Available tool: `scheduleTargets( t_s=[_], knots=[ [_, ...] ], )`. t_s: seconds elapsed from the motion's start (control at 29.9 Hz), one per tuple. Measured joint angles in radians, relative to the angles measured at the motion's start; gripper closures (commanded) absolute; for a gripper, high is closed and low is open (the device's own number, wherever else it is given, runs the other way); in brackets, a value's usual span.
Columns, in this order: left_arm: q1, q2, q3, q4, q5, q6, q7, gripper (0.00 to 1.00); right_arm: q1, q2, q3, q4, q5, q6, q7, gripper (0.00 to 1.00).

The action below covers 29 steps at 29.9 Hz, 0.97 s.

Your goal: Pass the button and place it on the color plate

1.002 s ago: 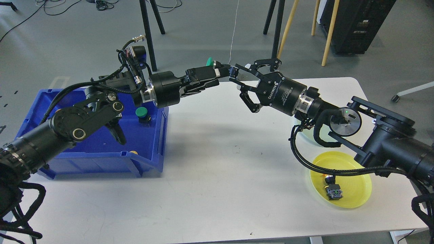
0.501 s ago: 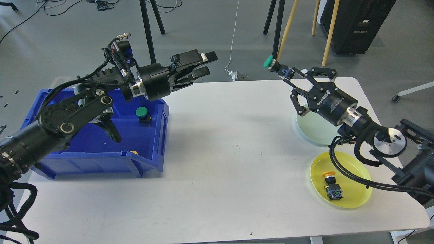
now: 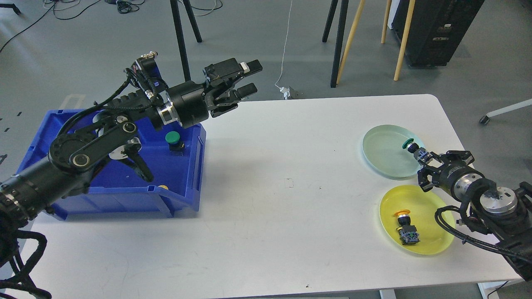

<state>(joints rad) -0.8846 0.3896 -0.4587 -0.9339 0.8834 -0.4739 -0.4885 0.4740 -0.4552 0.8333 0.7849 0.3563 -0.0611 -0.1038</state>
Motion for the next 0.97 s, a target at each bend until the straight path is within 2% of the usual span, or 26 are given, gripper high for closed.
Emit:
scheduleTargets(
  t_s=[0.03, 0.07, 0.1, 0.17, 0.2, 0.23, 0.27, 0.43, 0.6, 0.63, 0.7, 0.8, 0.94, 0.97],
  knots=[
    [0.001, 0.000, 0.000, 0.000, 0.000, 0.000, 0.000, 0.17, 0.019, 0.006, -0.024, -0.014, -0.002, -0.003, -0.004, 0.98],
    [0.002, 0.000, 0.000, 0.000, 0.000, 0.000, 0.000, 0.17, 0.032, 0.010, -0.043, -0.022, -0.003, -0.004, -0.006, 0.89],
    [0.004, 0.000, 0.000, 0.000, 0.000, 0.000, 0.000, 0.17, 0.044, 0.013, -0.058, -0.028, -0.003, -0.004, -0.007, 0.77],
    [0.006, 0.001, -0.001, 0.000, 0.000, 0.001, 0.000, 0.17, 0.055, 0.017, -0.071, -0.030, -0.003, -0.002, -0.008, 0.32],
    [0.006, 0.001, -0.001, 0.000, 0.000, 0.001, 0.000, 0.17, 0.059, 0.017, -0.072, -0.029, -0.003, -0.001, -0.008, 0.00],
    [0.007, 0.001, -0.001, 0.000, 0.000, 0.001, 0.000, 0.17, 0.062, 0.017, -0.073, -0.026, -0.003, -0.001, -0.008, 0.03],
    [0.007, 0.001, -0.001, 0.000, 0.000, 0.001, 0.000, 0.17, 0.064, 0.018, -0.073, -0.024, -0.003, 0.002, -0.008, 0.00],
    [0.007, 0.009, -0.002, 0.000, 0.000, 0.001, 0.000, 0.17, 0.065, 0.012, -0.067, 0.006, -0.002, 0.009, -0.011, 0.00],
    [0.006, 0.019, -0.004, 0.008, -0.030, -0.011, 0.000, 0.13, 0.063, -0.045, -0.033, 0.165, -0.002, 0.037, -0.006, 0.00],
    [0.003, 0.021, -0.006, 0.010, -0.046, -0.013, 0.000, 0.13, 0.062, -0.066, -0.013, 0.215, -0.004, 0.076, -0.003, 0.00],
    [-0.001, 0.028, -0.016, 0.013, -0.095, -0.014, 0.000, 0.11, 0.062, -0.103, 0.039, 0.301, -0.007, 0.228, 0.002, 0.00],
    [-0.001, 0.061, -0.033, 0.015, -0.161, -0.015, 0.000, 0.10, 0.069, -0.122, 0.088, 0.315, -0.018, 0.470, 0.008, 0.00],
    [0.008, 0.079, -0.058, 0.015, -0.186, -0.015, 0.000, 0.07, 0.113, -0.112, 0.083, 0.224, -0.023, 0.544, 0.009, 0.00],
    [0.012, 0.080, -0.062, 0.015, -0.188, -0.015, 0.000, 0.03, 0.121, -0.107, 0.073, 0.210, -0.024, 0.547, 0.010, 0.00]
  ],
)
